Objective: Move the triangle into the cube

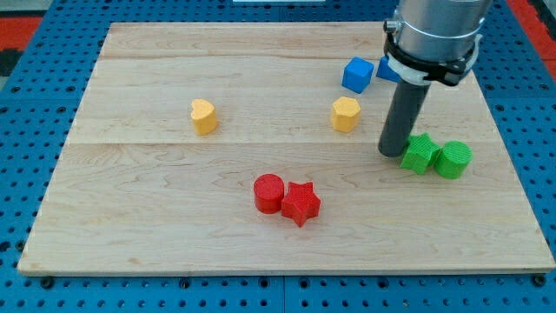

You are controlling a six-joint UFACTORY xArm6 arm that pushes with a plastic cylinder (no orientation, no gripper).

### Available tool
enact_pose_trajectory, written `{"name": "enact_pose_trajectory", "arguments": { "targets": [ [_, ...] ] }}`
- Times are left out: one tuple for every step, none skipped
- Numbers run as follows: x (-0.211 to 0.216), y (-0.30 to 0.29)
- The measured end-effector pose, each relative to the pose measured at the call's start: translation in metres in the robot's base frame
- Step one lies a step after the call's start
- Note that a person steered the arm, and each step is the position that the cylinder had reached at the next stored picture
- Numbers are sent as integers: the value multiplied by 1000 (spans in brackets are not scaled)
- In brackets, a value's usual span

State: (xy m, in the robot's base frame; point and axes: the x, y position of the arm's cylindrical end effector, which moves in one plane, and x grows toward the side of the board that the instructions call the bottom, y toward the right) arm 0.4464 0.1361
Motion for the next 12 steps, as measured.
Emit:
{"name": "enact_pose_trajectory", "arguments": {
  "targets": [
    [-33,27],
    [-67,-30],
    [-69,-168],
    [-61,-136],
    [-25,-103],
    [-22,-172],
    [-25,-183],
    [-42,-84],
    [-79,-23],
    [-116,5],
    [-111,53],
    [-110,92]
  ]
}}
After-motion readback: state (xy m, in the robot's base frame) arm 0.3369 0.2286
